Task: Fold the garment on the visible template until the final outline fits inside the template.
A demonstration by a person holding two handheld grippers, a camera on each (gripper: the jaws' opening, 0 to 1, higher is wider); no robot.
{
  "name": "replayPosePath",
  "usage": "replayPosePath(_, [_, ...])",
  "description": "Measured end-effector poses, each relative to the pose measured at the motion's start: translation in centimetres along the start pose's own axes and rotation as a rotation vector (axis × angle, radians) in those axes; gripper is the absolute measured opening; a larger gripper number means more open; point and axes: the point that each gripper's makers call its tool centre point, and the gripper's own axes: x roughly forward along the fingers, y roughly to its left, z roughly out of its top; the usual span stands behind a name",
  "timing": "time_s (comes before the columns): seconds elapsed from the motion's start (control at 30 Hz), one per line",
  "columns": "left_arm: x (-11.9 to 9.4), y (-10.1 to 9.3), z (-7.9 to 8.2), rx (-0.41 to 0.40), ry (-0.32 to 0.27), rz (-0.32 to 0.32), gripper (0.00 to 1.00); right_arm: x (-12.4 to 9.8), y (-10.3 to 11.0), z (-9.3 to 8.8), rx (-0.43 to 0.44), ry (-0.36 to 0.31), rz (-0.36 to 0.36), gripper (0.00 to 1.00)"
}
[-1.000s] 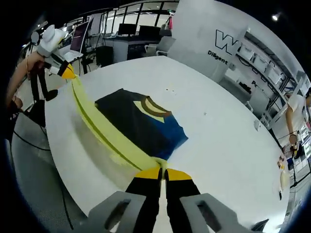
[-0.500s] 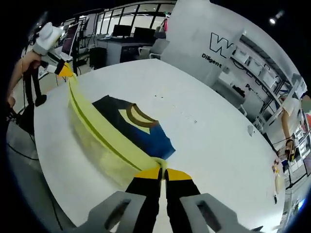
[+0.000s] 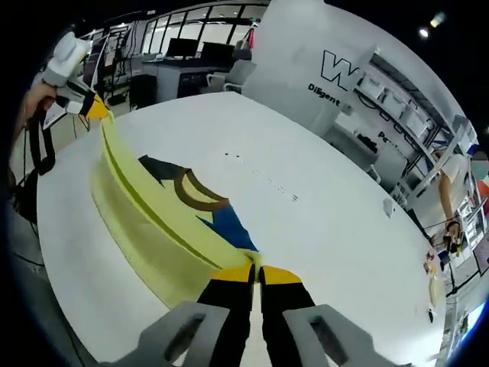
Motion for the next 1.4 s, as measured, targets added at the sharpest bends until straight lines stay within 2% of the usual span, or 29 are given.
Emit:
replayPosePath(0.1, [0.8, 0.7, 1.2, -0.026, -0.01, 0.04, 0.07, 0.6, -0.8, 1.0, 0.006, -0.017, -0.018, 0.0])
replayPosePath(0.27, [2.6, 2.1, 4.2, -0.047, -0.055, 0.105, 0.07, 2.6, -2.8, 2.3, 0.011, -0.014, -0.054, 0.0])
replayPosePath(0.43, [5.2, 2.8, 5.9, -0.046, -0.069, 0.145, 0.07, 5.0, -4.8, 3.4, 0.021, -0.019, -0.095, 0.0])
replayPosePath(0.57, [8.1, 3.4, 5.6, -0.029, -0.02, 0.173, 0.07, 7.7, -5.7, 3.9, 0.075, -0.018, -0.1, 0.0])
replayPosePath(0.63, [8.9, 3.6, 5.7, -0.014, -0.018, 0.188, 0.07, 8.5, -5.8, 3.9, 0.075, -0.012, -0.1, 0.0])
replayPosePath(0.73, [11.6, 4.4, 5.4, 0.004, 0.019, 0.229, 0.07, 11.6, -6.2, 3.9, 0.039, 0.01, -0.081, 0.0])
replayPosePath(0.83, [15.2, 4.9, 4.9, 0.011, 0.069, 0.223, 0.07, 15.0, -6.6, 3.0, 0.04, 0.043, -0.064, 0.0])
replayPosePath(0.9, [16.3, 4.9, 4.7, 0.02, 0.083, 0.219, 0.07, 15.9, -6.6, 2.6, 0.037, 0.059, -0.057, 0.0])
replayPosePath(0.97, [18.2, 5.0, 4.4, 0.029, 0.089, 0.232, 0.07, 17.8, -6.8, 1.7, 0.051, 0.079, -0.042, 0.0])
replayPosePath(1.13, [19.4, 5.1, 3.7, 0.009, 0.11, 0.232, 0.07, 18.7, -6.9, 1.4, 0.074, 0.067, -0.057, 0.0])
replayPosePath(1.27, [19.9, 5.2, 3.4, 0.007, 0.113, 0.225, 0.07, 19.2, -7.1, 1.4, 0.129, 0.05, -0.065, 0.0])
replayPosePath(1.37, [20.3, 5.2, 3.7, 0.019, 0.095, 0.211, 0.07, 19.6, -7.2, 1.2, 0.134, 0.043, -0.067, 0.0])
replayPosePath(1.4, [20.5, 5.4, 4.1, -0.016, 0.06, 0.215, 0.07, 19.8, -7.3, 1.0, 0.142, 0.049, -0.062, 0.0])
